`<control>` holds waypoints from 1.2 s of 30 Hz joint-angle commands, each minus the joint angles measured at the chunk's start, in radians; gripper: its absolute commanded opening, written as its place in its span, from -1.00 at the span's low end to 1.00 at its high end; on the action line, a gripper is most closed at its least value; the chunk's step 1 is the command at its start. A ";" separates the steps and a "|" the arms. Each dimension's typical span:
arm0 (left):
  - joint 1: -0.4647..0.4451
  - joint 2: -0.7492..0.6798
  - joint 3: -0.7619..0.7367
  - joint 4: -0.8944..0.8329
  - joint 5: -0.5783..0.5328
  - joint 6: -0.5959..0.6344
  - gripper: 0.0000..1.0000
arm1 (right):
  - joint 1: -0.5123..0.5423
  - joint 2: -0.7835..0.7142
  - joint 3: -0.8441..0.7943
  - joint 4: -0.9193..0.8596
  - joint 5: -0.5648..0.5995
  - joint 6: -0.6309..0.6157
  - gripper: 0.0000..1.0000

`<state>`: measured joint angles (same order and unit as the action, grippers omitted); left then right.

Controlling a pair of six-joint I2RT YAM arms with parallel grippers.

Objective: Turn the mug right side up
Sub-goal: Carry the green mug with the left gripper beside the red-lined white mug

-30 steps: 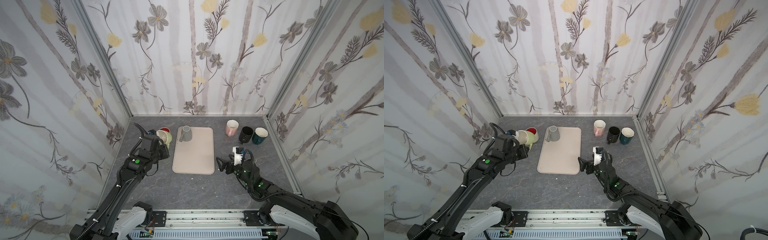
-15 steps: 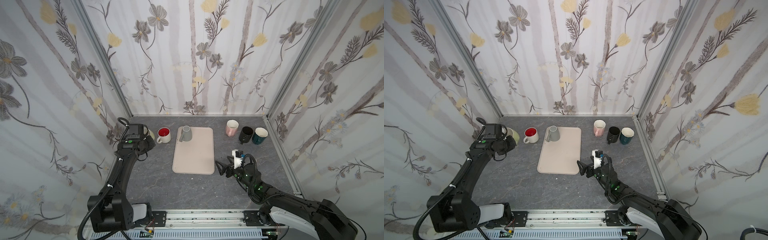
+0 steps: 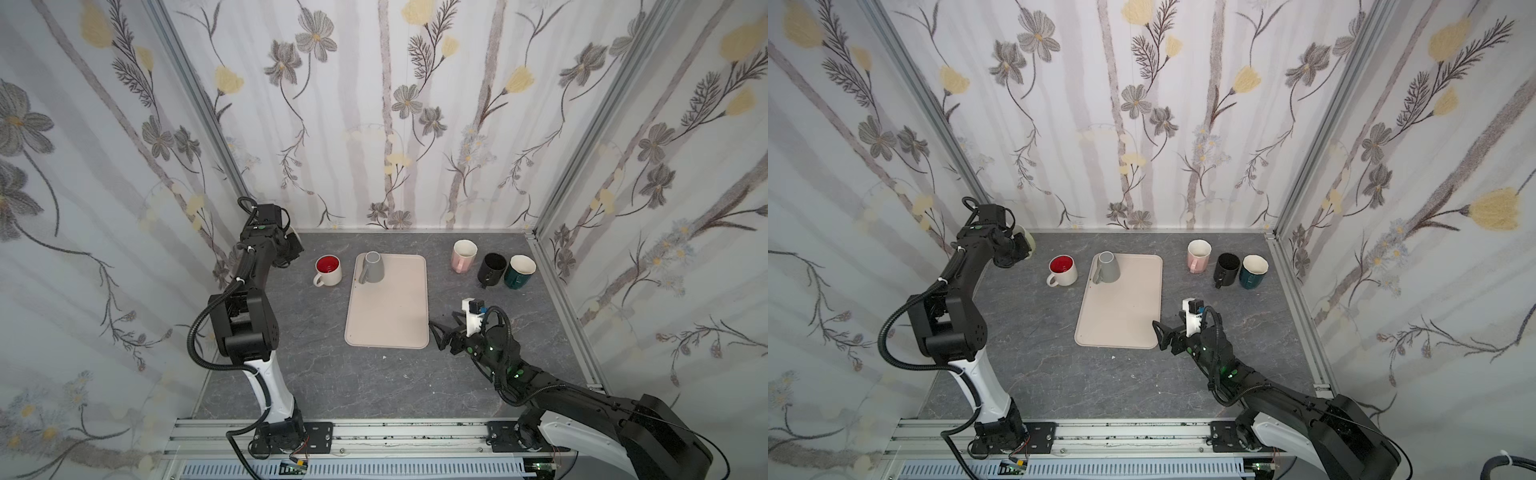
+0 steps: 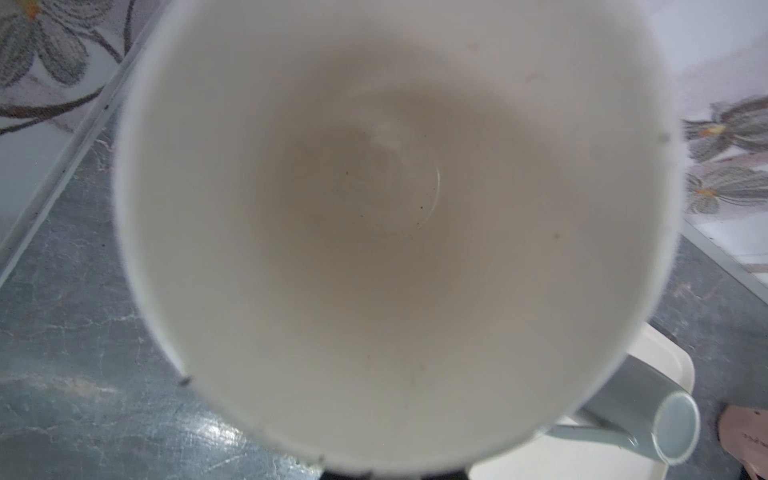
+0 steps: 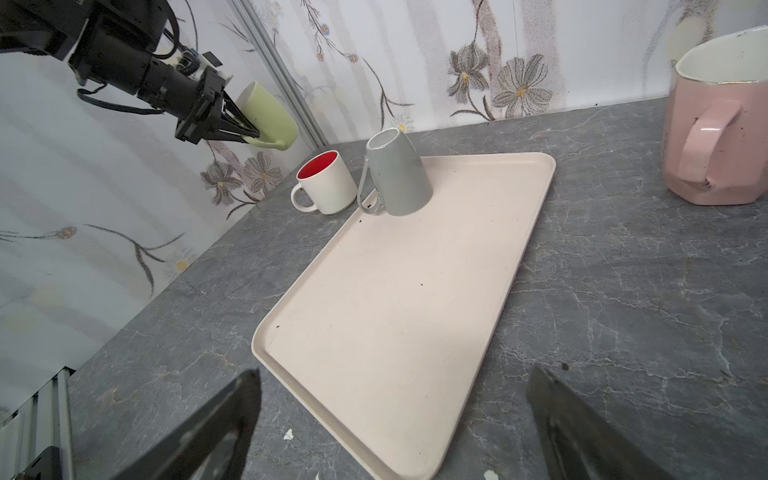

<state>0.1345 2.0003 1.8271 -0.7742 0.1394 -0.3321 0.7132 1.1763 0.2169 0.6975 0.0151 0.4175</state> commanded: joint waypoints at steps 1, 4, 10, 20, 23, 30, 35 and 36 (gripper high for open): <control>0.009 0.084 0.105 -0.089 -0.013 0.040 -1.00 | -0.001 0.003 0.009 0.007 0.022 -0.004 0.99; 0.009 0.149 0.185 -0.130 -0.037 0.068 -1.00 | -0.001 0.006 0.011 0.002 0.026 -0.004 0.99; 0.008 0.210 0.230 -0.173 -0.030 0.081 -1.00 | -0.004 0.035 0.033 -0.020 0.014 0.004 0.99; -0.021 0.234 0.216 -0.221 -0.056 0.128 -1.00 | -0.010 0.043 0.036 -0.011 -0.015 0.021 0.99; -0.033 0.236 0.205 -0.226 -0.056 0.133 -1.00 | -0.012 0.021 0.012 0.024 -0.020 0.025 0.99; -0.039 0.244 0.242 -0.278 -0.071 0.143 -0.36 | -0.017 0.018 0.009 0.026 -0.023 0.031 0.99; -0.043 0.225 0.254 -0.304 -0.077 0.155 0.01 | -0.018 0.022 0.011 0.027 -0.023 0.034 0.99; -0.045 0.217 0.247 -0.301 -0.072 0.154 0.01 | -0.018 0.020 0.010 0.027 -0.023 0.033 0.99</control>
<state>0.0929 2.2391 2.0724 -1.0489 0.0742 -0.1898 0.6952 1.1969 0.2256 0.6796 0.0063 0.4446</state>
